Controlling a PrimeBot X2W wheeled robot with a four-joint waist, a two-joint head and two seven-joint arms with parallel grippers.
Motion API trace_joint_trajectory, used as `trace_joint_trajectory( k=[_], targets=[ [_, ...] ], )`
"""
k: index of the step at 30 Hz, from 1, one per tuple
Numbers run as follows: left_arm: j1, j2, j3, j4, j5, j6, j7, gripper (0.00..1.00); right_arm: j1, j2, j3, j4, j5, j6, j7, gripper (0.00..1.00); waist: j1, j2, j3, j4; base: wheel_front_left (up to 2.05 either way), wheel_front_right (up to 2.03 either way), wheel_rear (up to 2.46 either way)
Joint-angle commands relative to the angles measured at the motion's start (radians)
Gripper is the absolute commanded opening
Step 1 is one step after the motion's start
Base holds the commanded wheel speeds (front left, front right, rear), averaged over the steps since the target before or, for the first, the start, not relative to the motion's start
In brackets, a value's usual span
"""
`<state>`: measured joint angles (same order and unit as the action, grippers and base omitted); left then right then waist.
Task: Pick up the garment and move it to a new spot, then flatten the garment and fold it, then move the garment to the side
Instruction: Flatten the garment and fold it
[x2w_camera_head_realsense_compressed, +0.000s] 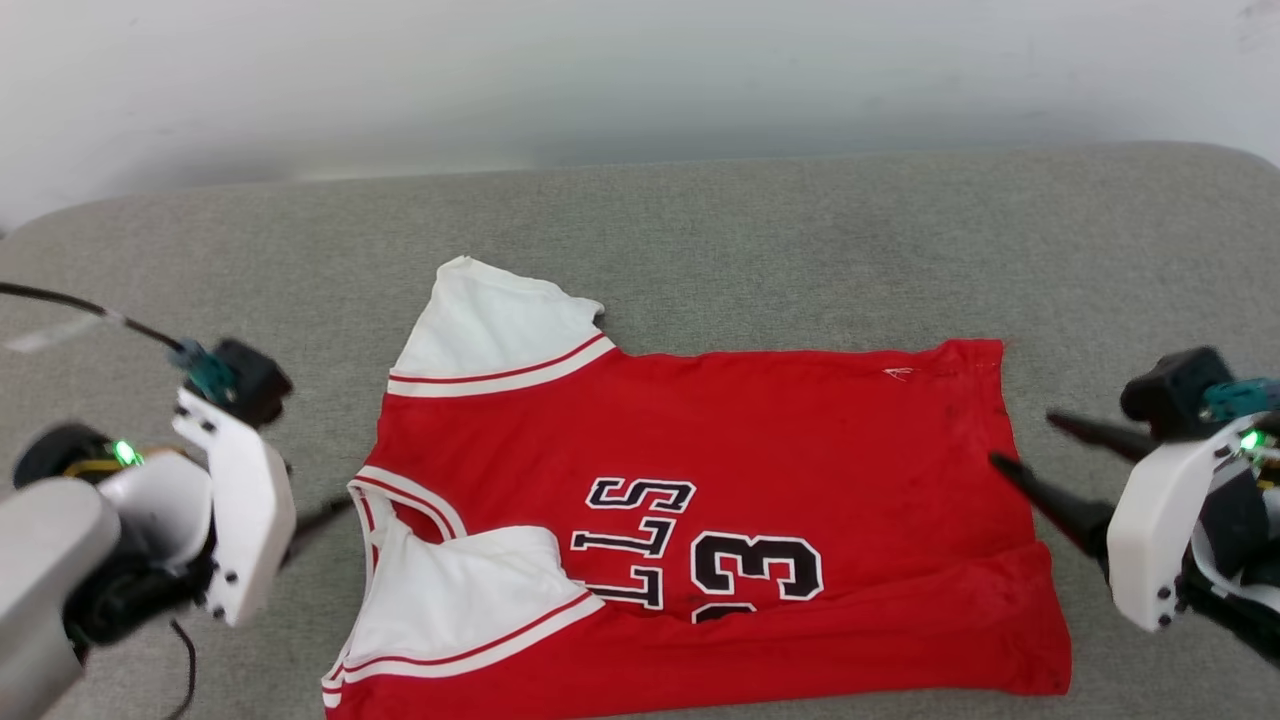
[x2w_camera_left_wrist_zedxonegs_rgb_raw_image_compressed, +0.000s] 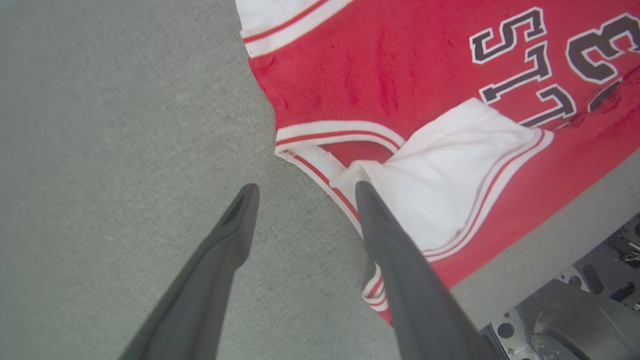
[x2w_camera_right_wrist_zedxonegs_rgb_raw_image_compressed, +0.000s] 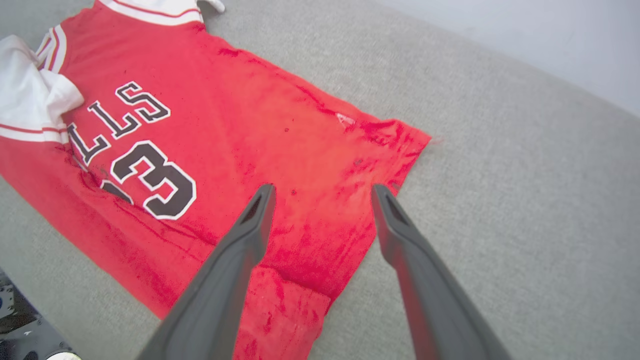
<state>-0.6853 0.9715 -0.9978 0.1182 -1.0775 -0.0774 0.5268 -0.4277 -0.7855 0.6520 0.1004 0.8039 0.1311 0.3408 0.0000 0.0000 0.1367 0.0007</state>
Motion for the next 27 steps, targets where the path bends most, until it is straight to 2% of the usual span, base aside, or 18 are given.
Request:
trace_joint_trajectory(
  k=[1,7,14,21,27],
  targets=[
    [-0.018,0.004,0.007,0.001,0.014,0.005,-0.014,1.00,-0.008,0.008,-0.010,-0.007,-0.025,-0.001,-0.024,1.00,0.0000,0.0000,0.003,-0.005,0.00,0.00,0.00],
    [-0.104,-0.005,0.064,0.040,0.109,0.051,-0.130,1.00,-0.001,0.141,-0.203,-0.026,-0.213,-0.001,-0.263,1.00,0.0000,0.0000,0.034,-0.040,0.00,0.00,0.00],
    [-0.214,-0.046,0.098,0.143,0.144,0.053,-0.142,1.00,0.088,0.342,-0.463,-0.086,-0.455,-0.001,-0.471,1.00,0.0000,0.0000,0.098,-0.082,0.00,0.00,0.00],
    [-0.351,-0.086,0.127,0.228,0.100,0.029,-0.035,1.00,0.199,0.500,-0.586,-0.167,-0.589,-0.001,-0.567,1.00,0.0000,0.0000,0.192,-0.124,0.00,0.00,0.00],
    [-0.479,-0.102,0.130,0.287,0.053,0.006,0.149,1.00,0.213,0.550,-0.570,-0.198,-0.637,-0.001,-0.584,1.00,0.0000,0.0000,0.290,-0.162,0.00,0.00,0.00]
  ],
)
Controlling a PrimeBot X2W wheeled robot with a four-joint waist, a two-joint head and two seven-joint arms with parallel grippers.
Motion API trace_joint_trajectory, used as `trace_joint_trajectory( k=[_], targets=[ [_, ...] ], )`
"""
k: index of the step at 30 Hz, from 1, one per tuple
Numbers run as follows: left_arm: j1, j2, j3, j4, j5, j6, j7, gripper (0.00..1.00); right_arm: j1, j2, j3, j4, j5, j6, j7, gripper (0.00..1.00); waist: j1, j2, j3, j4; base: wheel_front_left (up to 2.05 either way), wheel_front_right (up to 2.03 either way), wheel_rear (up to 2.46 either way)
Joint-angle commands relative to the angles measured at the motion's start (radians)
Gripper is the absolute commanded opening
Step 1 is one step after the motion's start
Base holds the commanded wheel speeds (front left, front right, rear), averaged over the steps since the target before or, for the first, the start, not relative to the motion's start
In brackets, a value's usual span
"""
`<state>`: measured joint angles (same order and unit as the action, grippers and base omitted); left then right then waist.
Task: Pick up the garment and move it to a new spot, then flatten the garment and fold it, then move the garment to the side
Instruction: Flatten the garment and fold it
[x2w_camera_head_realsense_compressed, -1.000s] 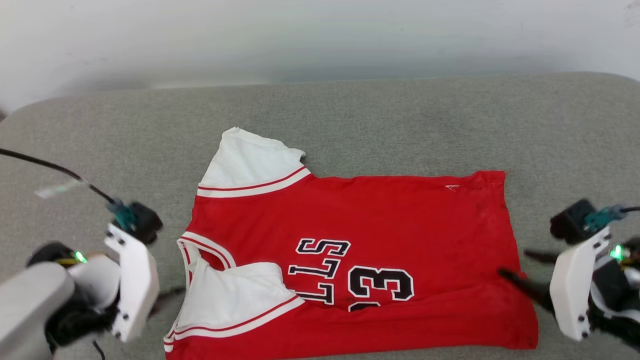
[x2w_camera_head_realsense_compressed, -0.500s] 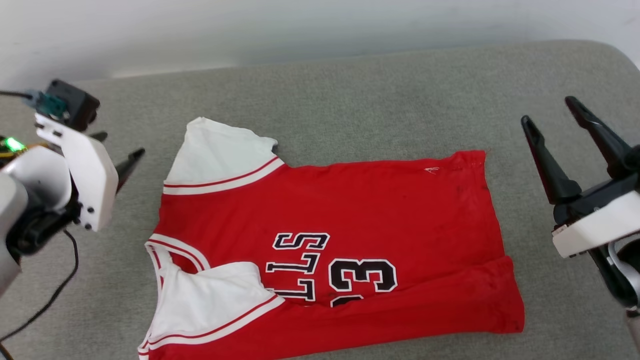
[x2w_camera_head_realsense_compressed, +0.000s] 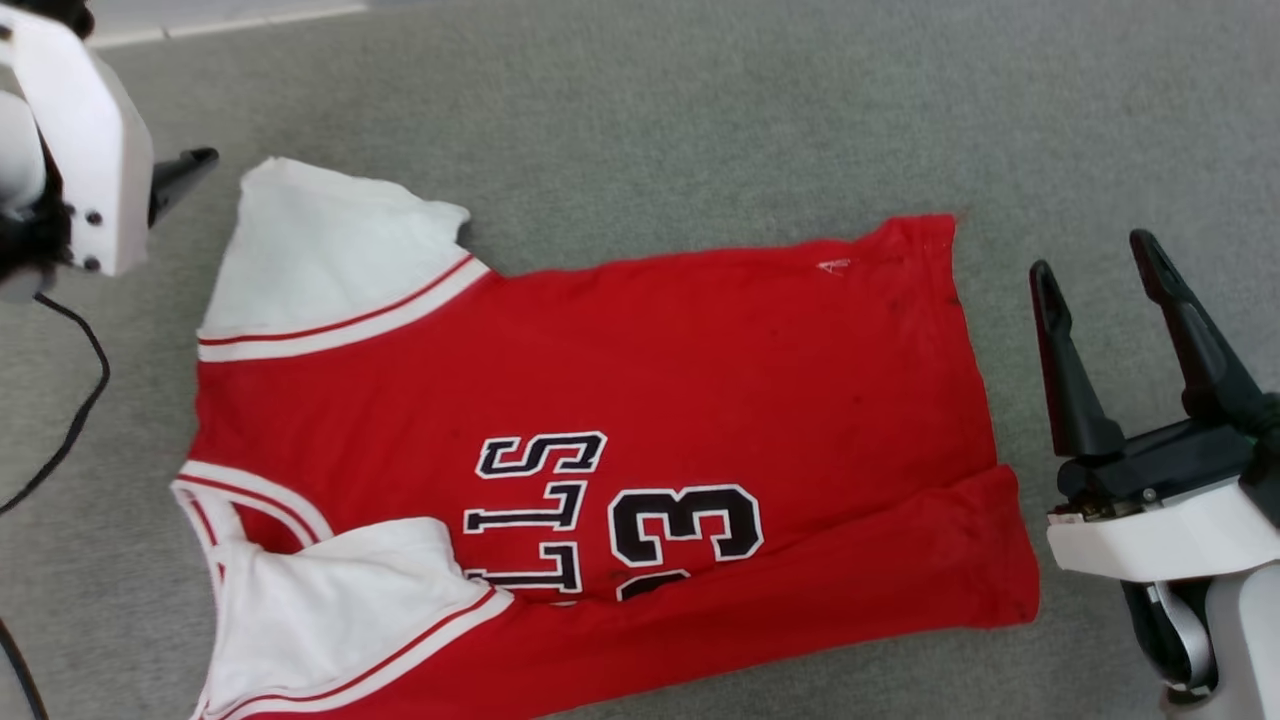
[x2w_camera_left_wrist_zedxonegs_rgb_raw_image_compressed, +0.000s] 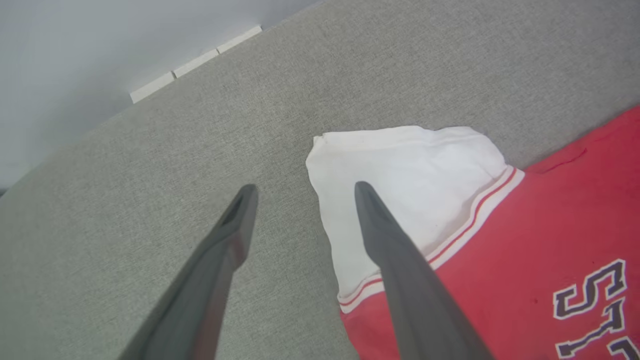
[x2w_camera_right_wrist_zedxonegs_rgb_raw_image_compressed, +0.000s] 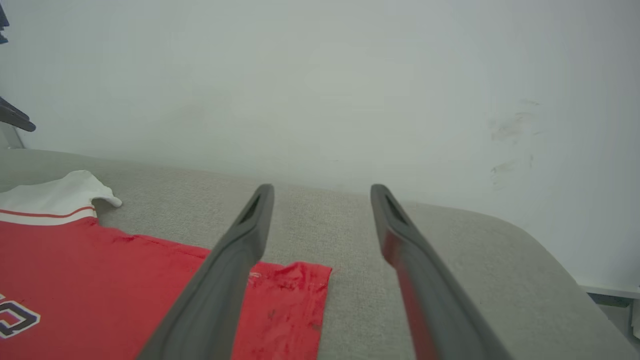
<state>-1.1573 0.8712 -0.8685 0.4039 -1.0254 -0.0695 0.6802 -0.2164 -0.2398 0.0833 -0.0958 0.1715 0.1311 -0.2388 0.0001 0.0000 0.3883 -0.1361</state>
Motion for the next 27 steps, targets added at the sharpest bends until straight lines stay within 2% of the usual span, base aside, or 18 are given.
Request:
trace_joint_trajectory(
  k=[1,7,10,17,18,19,20,27],
  targets=[
    [-0.027,-0.003,0.001,0.007,-0.013,-0.006,0.035,1.00,-0.006,0.009,0.004,-0.006,-0.008,-0.001,-0.006,1.00,-0.0001,0.0000,0.057,-0.032,0.00,0.00,0.00],
    [-0.129,-0.005,-0.014,0.026,-0.044,-0.017,0.219,1.00,-0.054,0.020,0.030,-0.004,-0.020,-0.001,-0.016,1.00,-0.0001,0.0000,0.150,-0.064,0.00,0.00,0.00],
    [-0.156,-0.005,-0.025,0.045,-0.034,-0.011,0.265,1.00,-0.078,0.025,0.046,0.007,-0.026,-0.001,-0.019,1.00,-0.0001,0.0000,0.185,-0.078,0.00,0.00,0.00],
    [-0.144,-0.010,-0.073,0.083,-0.023,-0.030,0.319,1.00,-0.114,0.015,0.073,0.033,-0.039,-0.001,-0.024,1.00,-0.0001,0.0000,0.215,-0.093,0.00,0.00,0.00],
    [-0.141,-0.010,-0.079,0.086,-0.018,-0.034,0.315,0.89,-0.118,0.011,0.072,0.037,-0.042,-0.001,-0.025,1.00,-0.0001,0.0000,0.216,-0.092,0.00,0.00,0.00],
    [-0.135,-0.011,-0.082,0.090,-0.021,-0.036,0.312,0.29,-0.119,0.010,0.072,0.041,-0.041,-0.001,-0.025,1.00,-0.0001,0.0000,0.215,-0.092,0.00,0.00,0.00],
    [-0.124,-0.015,-0.081,0.097,-0.036,-0.037,0.315,0.00,-0.121,0.011,0.072,0.045,-0.041,-0.001,-0.026,1.00,-0.0001,0.0000,0.213,-0.092,0.00,0.00,0.00],
    [-0.128,-0.026,-0.081,0.093,-0.045,-0.054,0.255,0.00,-0.185,-0.039,0.058,0.059,-0.050,-0.001,-0.017,1.00,-0.0001,0.0000,0.164,-0.070,0.00,0.00,0.00]
  ],
)
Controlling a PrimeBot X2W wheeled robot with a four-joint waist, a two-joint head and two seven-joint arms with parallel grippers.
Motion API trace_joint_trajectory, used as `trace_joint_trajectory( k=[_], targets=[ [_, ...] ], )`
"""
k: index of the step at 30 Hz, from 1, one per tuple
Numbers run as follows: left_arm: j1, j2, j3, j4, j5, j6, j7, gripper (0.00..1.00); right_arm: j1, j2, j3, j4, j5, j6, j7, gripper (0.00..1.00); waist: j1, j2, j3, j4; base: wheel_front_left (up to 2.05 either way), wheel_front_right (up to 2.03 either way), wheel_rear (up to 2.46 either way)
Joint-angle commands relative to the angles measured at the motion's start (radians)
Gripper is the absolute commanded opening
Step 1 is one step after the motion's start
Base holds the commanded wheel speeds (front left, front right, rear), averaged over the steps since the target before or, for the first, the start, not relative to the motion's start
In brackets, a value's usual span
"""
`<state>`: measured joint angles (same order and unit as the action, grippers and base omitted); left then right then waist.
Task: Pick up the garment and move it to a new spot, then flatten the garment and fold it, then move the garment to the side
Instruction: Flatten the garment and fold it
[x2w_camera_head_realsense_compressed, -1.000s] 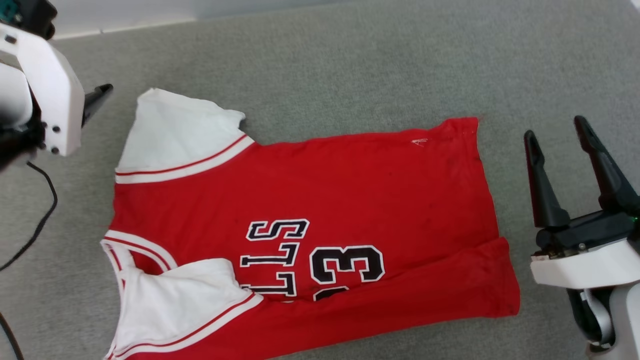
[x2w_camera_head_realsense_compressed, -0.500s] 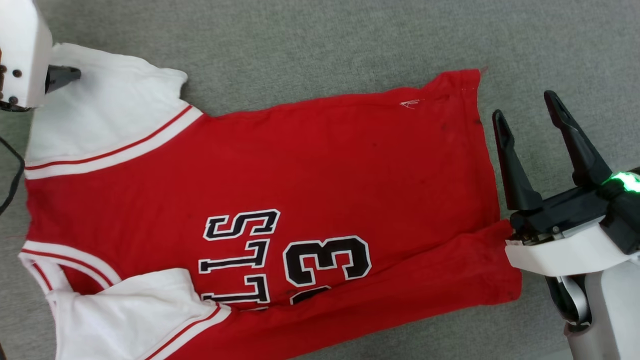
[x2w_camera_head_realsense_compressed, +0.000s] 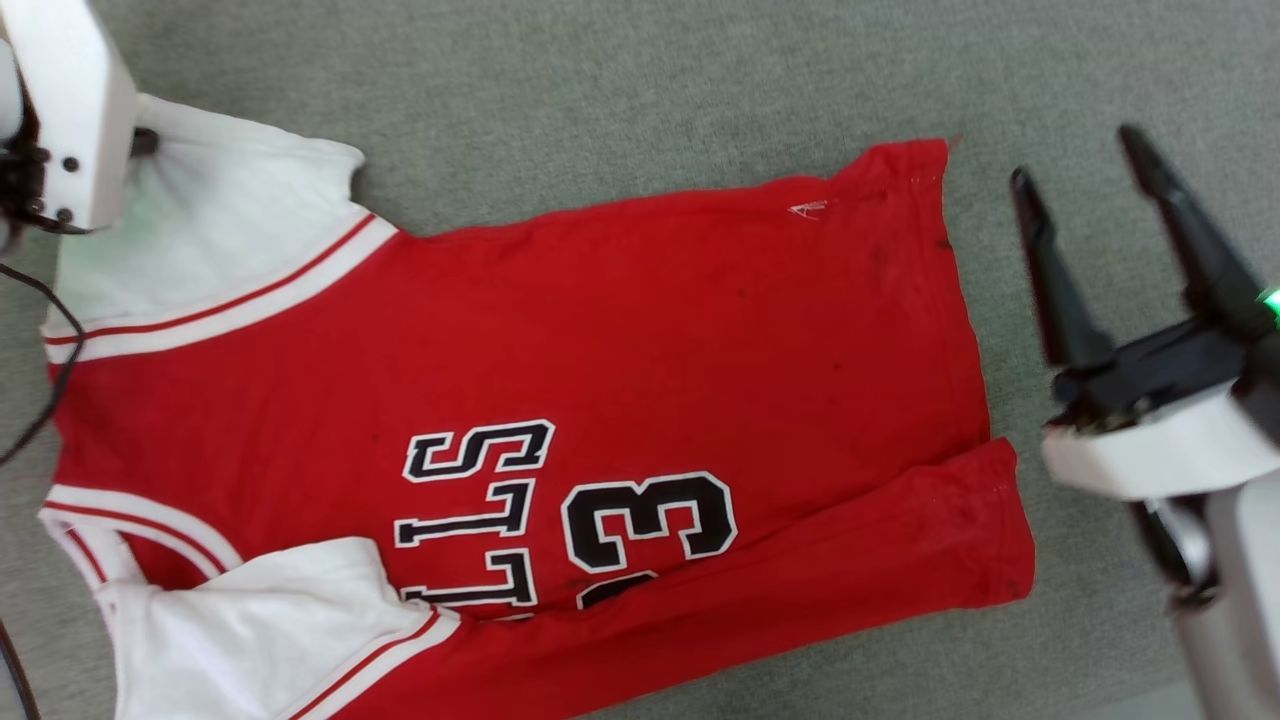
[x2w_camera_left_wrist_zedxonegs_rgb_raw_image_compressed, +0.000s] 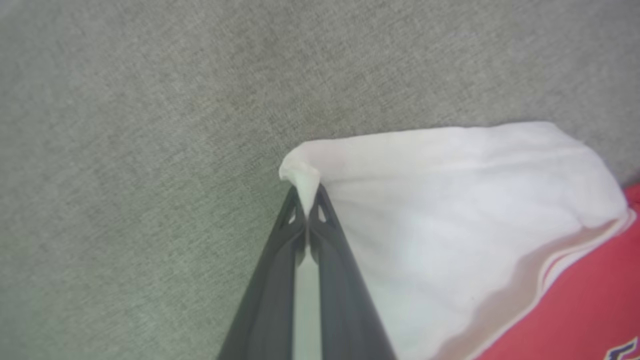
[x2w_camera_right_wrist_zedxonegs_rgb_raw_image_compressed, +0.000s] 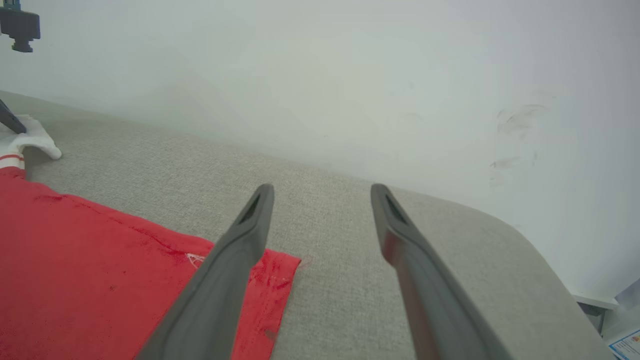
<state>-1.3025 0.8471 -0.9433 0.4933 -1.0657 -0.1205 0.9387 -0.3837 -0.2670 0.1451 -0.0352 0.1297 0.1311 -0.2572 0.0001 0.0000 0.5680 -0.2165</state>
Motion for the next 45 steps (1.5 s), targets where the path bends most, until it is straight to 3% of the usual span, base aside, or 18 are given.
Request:
trace_joint_trajectory(
  k=[1,5,8,15,22,32,37,43,44,45],
  targets=[
    [0.012,-0.006,-0.004,0.000,-0.005,-0.004,-0.016,0.00,-0.038,-0.028,-0.003,-0.006,-0.010,-0.001,0.006,1.00,-0.0001,0.0000,-0.027,0.017,0.00,0.00,0.00],
    [0.015,-0.025,-0.001,-0.028,-0.025,-0.007,-0.066,0.00,-0.133,-0.120,0.036,-0.007,-0.004,-0.001,0.085,1.00,-0.0001,0.0000,-0.069,0.043,0.00,0.00,0.00],
    [0.027,-0.032,-0.010,-0.058,-0.037,-0.008,-0.097,0.00,-0.213,-0.202,0.105,-0.002,0.020,-0.001,0.214,1.00,-0.0001,0.0000,-0.092,0.069,0.00,0.00,0.00],
    [0.049,-0.028,-0.070,-0.152,-0.024,-0.008,-0.142,0.00,-0.391,-0.400,0.330,0.028,0.241,-0.001,0.670,1.00,-0.0001,0.0000,-0.117,0.123,0.00,0.00,0.00],
    [0.023,-0.047,-0.110,-0.205,-0.011,-0.008,-0.183,0.00,-0.569,-0.538,0.565,0.063,0.510,-0.001,1.080,1.00,-0.0001,0.0000,-0.108,0.169,0.00,0.00,0.00],
    [-0.025,-0.072,-0.142,-0.227,-0.014,-0.009,-0.227,0.00,-0.672,-0.482,0.613,0.239,0.684,-0.001,1.280,1.00,-0.0001,0.0000,-0.067,0.223,0.00,0.00,0.00],
    [-0.041,-0.069,-0.164,-0.231,-0.018,-0.009,-0.248,0.00,-0.670,-0.428,0.620,0.334,0.687,-0.001,1.264,1.00,-0.0001,0.0000,-0.042,0.243,0.00,0.00,0.00],
    [-0.035,-0.063,-0.184,-0.222,-0.030,-0.009,-0.283,0.00,-0.577,-0.397,0.708,0.392,0.695,0.000,1.221,1.00,-0.0001,0.0000,-0.037,0.250,0.00,0.00,0.00],
    [-0.033,-0.060,-0.188,-0.221,-0.031,-0.009,-0.286,0.00,-0.579,-0.394,0.709,0.393,0.691,0.000,1.192,0.08,-0.0001,0.0000,-0.039,0.248,0.00,0.00,0.00],
    [-0.030,-0.057,-0.194,-0.219,-0.035,-0.009,-0.292,0.00,-0.582,-0.394,0.713,0.399,0.691,0.000,1.175,0.00,-0.0001,0.0000,-0.044,0.246,0.00,0.00,0.00]
  ],
)
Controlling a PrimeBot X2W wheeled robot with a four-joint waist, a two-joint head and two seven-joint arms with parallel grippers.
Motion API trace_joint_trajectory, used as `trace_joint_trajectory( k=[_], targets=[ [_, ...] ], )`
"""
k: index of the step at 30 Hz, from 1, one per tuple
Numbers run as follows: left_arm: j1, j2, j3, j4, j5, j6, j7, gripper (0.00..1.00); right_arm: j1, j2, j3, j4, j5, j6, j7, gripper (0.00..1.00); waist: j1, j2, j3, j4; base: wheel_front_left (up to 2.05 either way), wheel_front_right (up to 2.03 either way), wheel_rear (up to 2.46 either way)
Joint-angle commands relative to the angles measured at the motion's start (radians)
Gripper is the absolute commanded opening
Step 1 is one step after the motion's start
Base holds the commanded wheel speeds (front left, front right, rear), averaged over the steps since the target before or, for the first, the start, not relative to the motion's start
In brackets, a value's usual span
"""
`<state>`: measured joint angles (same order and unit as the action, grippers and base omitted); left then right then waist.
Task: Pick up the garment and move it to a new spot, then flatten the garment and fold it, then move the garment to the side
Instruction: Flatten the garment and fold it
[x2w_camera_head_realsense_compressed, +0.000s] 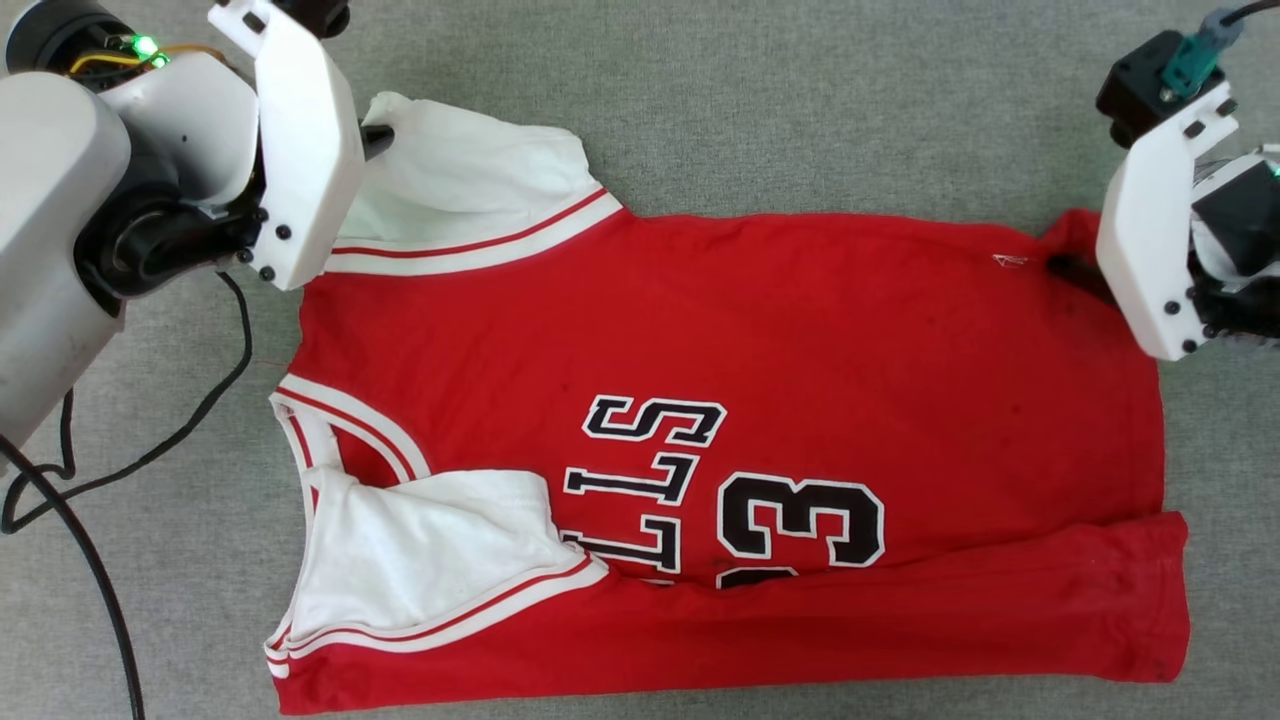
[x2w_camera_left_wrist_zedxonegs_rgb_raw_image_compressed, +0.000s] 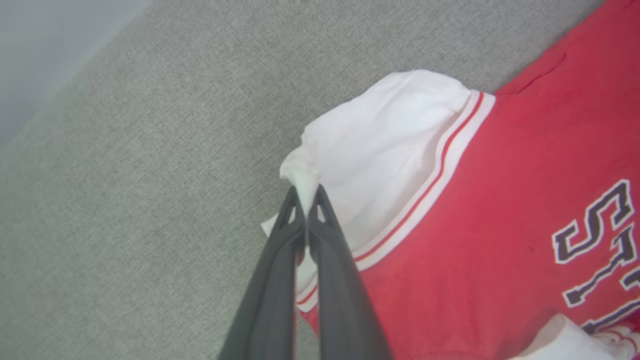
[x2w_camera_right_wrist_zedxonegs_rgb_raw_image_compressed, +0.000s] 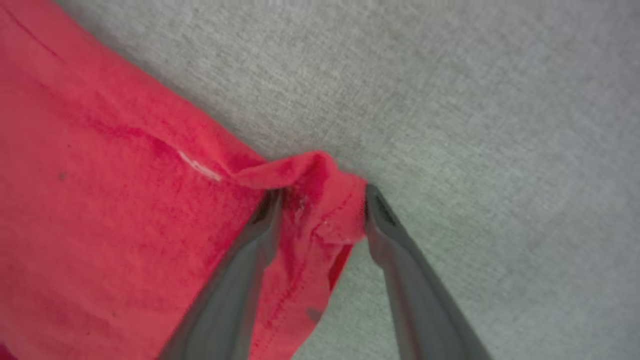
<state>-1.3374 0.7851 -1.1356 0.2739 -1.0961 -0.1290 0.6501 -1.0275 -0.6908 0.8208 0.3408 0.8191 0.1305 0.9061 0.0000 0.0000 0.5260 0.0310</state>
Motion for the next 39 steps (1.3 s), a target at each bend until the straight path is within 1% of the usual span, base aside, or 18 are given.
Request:
trace_joint_trajectory(
  k=[1,6,9,15,19,24,29,32,36,39],
  targets=[
    [0.008,0.008,-0.005,0.001,-0.008,0.000,-0.008,0.00,0.060,0.028,0.042,0.027,0.004,0.000,-0.005,0.00,0.0000,0.0000,-0.008,-0.003,0.00,0.00,0.00],
    [0.023,0.010,-0.014,0.002,-0.024,0.000,-0.050,0.00,0.023,0.010,0.035,0.028,0.014,0.000,-0.115,0.00,0.0000,0.0000,-0.064,-0.009,0.00,0.00,0.00],
    [0.040,0.015,-0.022,-0.006,-0.033,0.000,-0.081,0.00,0.032,-0.007,0.048,0.023,0.028,0.000,-0.175,0.00,0.0000,0.0000,-0.115,-0.005,0.00,0.00,0.00],
    [0.110,0.064,-0.048,-0.064,-0.050,0.000,-0.128,0.00,0.086,-0.033,0.089,0.003,0.054,0.000,-0.279,0.00,0.0000,0.0000,-0.206,-0.006,0.00,0.00,0.00],
    [0.174,0.109,-0.069,-0.110,-0.051,0.002,-0.148,0.00,0.130,-0.052,0.124,-0.014,0.073,0.000,-0.329,0.00,0.0000,0.0000,-0.256,-0.003,0.00,0.00,0.00],
    [0.259,0.168,-0.090,-0.181,-0.052,0.029,-0.162,0.00,0.192,-0.087,0.154,-0.042,0.101,0.000,-0.381,0.00,0.0000,0.0000,-0.310,0.001,0.00,0.00,0.00],
    [0.380,0.223,-0.109,-0.266,-0.075,0.068,-0.198,0.00,0.273,-0.108,0.179,-0.050,0.119,0.000,-0.426,0.00,0.0000,0.0000,-0.352,-0.003,0.00,0.00,0.00],
    [0.460,0.256,-0.120,-0.294,-0.080,0.087,-0.215,0.00,0.318,-0.118,0.187,-0.067,0.127,0.000,-0.451,0.00,0.0000,0.0000,-0.364,-0.004,0.00,0.00,0.00],
    [0.568,0.269,-0.131,-0.298,-0.096,0.104,-0.245,0.00,0.372,-0.129,0.192,-0.079,0.126,0.000,-0.476,0.00,0.0000,0.0000,-0.365,-0.008,0.00,0.00,0.00],
    [0.644,0.255,-0.136,-0.277,-0.109,0.109,-0.267,0.00,0.402,-0.122,0.186,-0.074,0.129,0.000,-0.487,0.00,0.0000,0.0000,-0.359,-0.012,0.00,0.00,0.00]
  ],
)
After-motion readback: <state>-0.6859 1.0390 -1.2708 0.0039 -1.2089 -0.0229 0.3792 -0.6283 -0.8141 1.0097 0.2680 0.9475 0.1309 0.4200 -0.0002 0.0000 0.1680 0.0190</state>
